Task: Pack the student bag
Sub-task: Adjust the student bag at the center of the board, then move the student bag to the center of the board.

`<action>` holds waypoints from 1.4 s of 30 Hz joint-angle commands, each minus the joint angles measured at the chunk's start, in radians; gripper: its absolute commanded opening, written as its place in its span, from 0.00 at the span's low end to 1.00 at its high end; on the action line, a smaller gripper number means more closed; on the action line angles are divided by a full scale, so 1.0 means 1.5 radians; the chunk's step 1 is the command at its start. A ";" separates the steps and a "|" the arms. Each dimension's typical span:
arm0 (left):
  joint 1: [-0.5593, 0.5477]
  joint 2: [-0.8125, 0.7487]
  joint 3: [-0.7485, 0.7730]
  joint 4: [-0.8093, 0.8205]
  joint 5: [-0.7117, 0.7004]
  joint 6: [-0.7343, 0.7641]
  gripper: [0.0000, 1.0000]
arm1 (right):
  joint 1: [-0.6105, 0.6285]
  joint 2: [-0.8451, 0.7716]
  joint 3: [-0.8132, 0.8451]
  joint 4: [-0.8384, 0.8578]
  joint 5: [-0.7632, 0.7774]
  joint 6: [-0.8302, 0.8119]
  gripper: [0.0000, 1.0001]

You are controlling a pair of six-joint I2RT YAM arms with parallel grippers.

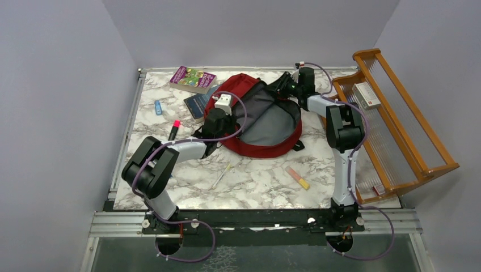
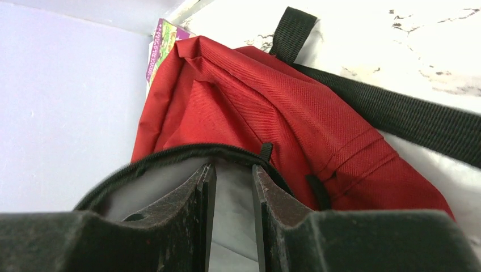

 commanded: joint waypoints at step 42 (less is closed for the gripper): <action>0.218 0.139 0.363 -0.414 0.088 -0.049 0.93 | 0.085 -0.403 -0.344 -0.202 0.147 -0.181 0.50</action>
